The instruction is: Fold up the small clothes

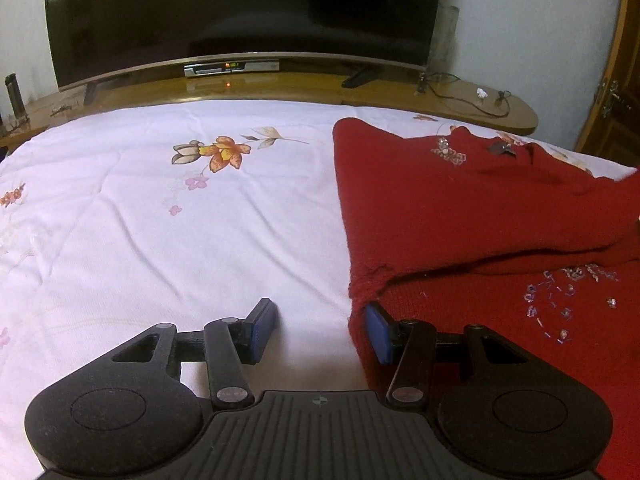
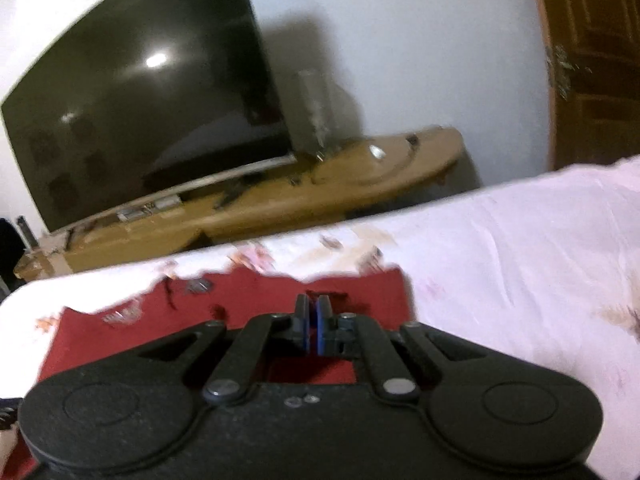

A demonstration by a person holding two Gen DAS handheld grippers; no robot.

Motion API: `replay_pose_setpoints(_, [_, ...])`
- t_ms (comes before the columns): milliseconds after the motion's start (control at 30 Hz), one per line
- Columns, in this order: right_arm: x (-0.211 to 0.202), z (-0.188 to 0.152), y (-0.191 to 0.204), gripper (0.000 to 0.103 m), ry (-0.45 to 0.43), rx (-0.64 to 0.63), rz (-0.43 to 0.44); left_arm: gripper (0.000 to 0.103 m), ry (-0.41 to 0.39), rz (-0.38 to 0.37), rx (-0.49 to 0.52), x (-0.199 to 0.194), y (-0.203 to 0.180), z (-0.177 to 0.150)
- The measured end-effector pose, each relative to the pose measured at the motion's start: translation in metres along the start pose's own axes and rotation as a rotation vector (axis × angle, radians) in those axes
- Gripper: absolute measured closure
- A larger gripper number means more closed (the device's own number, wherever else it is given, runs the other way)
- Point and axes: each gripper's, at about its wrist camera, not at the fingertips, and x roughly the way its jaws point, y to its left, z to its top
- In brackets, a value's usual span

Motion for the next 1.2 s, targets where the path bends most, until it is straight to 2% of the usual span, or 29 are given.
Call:
replay_pose_setpoints(133, [-0.016, 0.034, 0.035, 0.098, -0.086, -0.046, 0.079, 0.053, 0.002, 0.005, -0.009, 0.000, 0.000, 0.001])
replay_pose_setpoints(233, [-0.046, 0.058, 0.065, 0.099, -0.200, -0.111, 0.170, 0.053, 0.000, 0.006, -0.017, 0.000, 0.000, 0.001])
replay_pose_setpoints(300, [-0.063, 0.063, 0.068, 0.099, -0.264, -0.125, 0.197, 0.053, -0.008, 0.005, -0.022, -0.001, 0.000, -0.001])
replay_pose_setpoints(333, [-0.066, 0.060, 0.062, 0.099, -0.273, -0.120, 0.180, 0.053, -0.011, 0.003, -0.027, -0.001, 0.001, -0.002])
replay_pose_setpoints(400, [-0.045, 0.040, 0.039, 0.099, -0.181, -0.105, 0.101, 0.053, -0.016, 0.002, -0.034, -0.001, 0.001, -0.003])
replay_pose_setpoints(433, [-0.022, 0.025, 0.021, 0.099, -0.079, -0.070, 0.038, 0.053, -0.015, 0.003, -0.033, -0.001, 0.001, -0.003])
replay_pose_setpoints(500, [0.008, -0.001, -0.005, 0.099, 0.058, -0.020, -0.038, 0.053, -0.014, 0.002, -0.033, -0.001, 0.002, -0.003])
replay_pose_setpoints(567, [0.026, -0.023, -0.020, 0.099, 0.123, 0.003, -0.070, 0.053, -0.014, 0.003, -0.028, -0.001, 0.002, -0.003])
replay_pose_setpoints(700, [0.030, -0.037, -0.030, 0.099, 0.136, 0.049, -0.069, 0.053, -0.010, 0.005, -0.022, -0.001, 0.001, -0.001])
replay_pose_setpoints(833, [0.021, -0.032, -0.026, 0.099, 0.102, 0.031, -0.060, 0.053, -0.011, 0.011, -0.021, 0.000, 0.000, 0.000])
replay_pose_setpoints(967, [0.029, -0.039, -0.032, 0.099, 0.149, 0.028, -0.090, 0.053, -0.005, 0.012, -0.026, 0.000, -0.001, 0.000])
replay_pose_setpoints(1067, [0.016, -0.035, -0.027, 0.099, 0.097, 0.029, -0.067, 0.053, -0.010, 0.012, -0.025, 0.000, 0.000, 0.000])
replay_pose_setpoints(1200, [0.030, -0.040, -0.029, 0.098, 0.191, 0.025, -0.097, 0.053, -0.027, 0.006, -0.051, -0.003, -0.002, 0.003])
